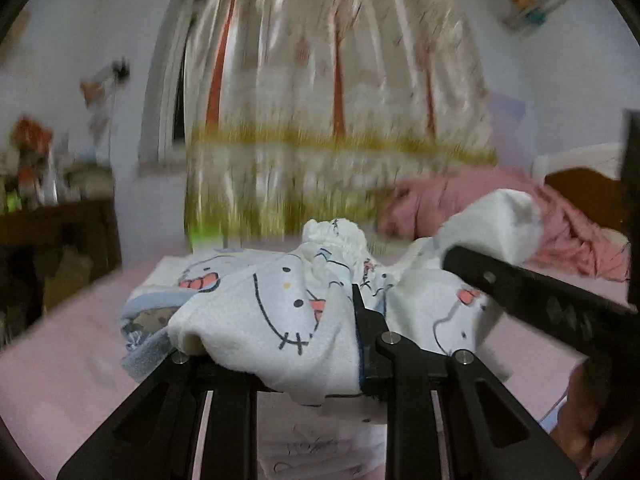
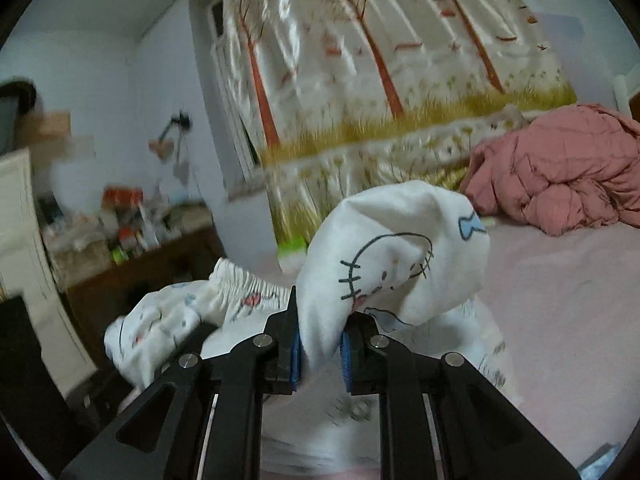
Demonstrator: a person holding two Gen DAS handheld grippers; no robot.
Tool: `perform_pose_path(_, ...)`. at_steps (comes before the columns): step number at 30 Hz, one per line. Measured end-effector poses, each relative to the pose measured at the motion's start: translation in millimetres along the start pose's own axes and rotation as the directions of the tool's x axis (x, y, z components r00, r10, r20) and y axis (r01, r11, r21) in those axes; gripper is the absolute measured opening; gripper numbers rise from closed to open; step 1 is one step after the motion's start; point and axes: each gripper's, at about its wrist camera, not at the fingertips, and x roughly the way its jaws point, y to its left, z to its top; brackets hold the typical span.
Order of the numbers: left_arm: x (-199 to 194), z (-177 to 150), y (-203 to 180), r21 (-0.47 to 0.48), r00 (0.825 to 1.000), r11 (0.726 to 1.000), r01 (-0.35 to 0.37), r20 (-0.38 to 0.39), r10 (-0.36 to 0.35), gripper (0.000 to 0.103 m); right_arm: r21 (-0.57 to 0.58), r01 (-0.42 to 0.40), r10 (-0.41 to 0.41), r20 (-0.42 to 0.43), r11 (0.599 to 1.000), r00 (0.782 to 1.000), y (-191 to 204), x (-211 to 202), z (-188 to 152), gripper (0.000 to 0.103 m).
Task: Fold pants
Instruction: 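Carry the folded white pants with both grippers toward the white garment stack, then lower the white pants onto the folded white garment stack with both grippers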
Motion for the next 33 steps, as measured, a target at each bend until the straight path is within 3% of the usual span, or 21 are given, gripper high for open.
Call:
perform_pose_path(2, 20.7, -13.2, 11.3, -0.060, 0.998, 0.998, 0.012, -0.067, -0.016, 0.021, -0.046, 0.039, -0.042, -0.067, 0.998, 0.997, -4.5, 28.7, -19.6, 0.016)
perform_pose_path(7, 51.2, -39.5, 1.8, 0.025, 0.978, 0.999, -0.048, -0.202, 0.052, 0.022, -0.054, 0.061, -0.070, -0.183, 0.997, 0.981, -18.3, 65.7, -51.7, 0.016)
perform_pose_path(11, 53.3, -40.2, -1.6, 0.025, 0.967, 0.996, -0.090, -0.238, 0.094, 0.024, -0.117, 0.099, -0.121, -0.206, 0.988, 0.971, -17.1, 71.0, -62.1, 0.016)
perform_pose_path(15, 58.6, -42.8, 3.0, -0.009, 0.956, 0.996, -0.089, -0.281, 0.083, 0.027, -0.030, 0.088, -0.093, -0.253, 0.996, 0.963, -32.0, 72.0, -62.8, 0.016)
perform_pose_path(21, 65.8, -38.1, 2.9, -0.014, 0.928, 0.995, -0.104, -0.362, 0.092, 0.050, 0.140, 0.077, -0.024, -0.341, 0.987, 0.940, -65.6, 77.0, -64.1, 0.025)
perform_pose_path(24, 70.4, -30.6, 11.0, -0.075, 0.880, 0.986, -0.148, -0.465, 0.097, 0.063, 0.218, 0.063, 0.023, -0.369, 0.974, 0.929, -78.1, 77.7, -64.7, 0.028)
perform_pose_path(26, 67.1, -26.3, 18.9, -0.141, 0.864, 0.977, -0.161, -0.498, 0.070, 0.075, 0.230, 0.062, 0.029, -0.373, 0.971, 0.927, -80.5, 77.4, -64.3, 0.029)
perform_pose_path(30, 62.1, -22.8, 33.9, -0.226, 0.866, 0.962, -0.152, -0.500, 0.019, 0.076, 0.246, 0.053, 0.044, -0.373, 0.968, 0.927, -83.8, 76.8, -63.4, 0.034)
perform_pose_path(33, 61.3, -21.7, 43.5, -0.246, 0.866, 0.954, -0.169, -0.499, 0.025, 0.076, 0.262, 0.050, 0.053, -0.372, 0.964, 0.927, -84.7, 74.7, -61.9, 0.039)
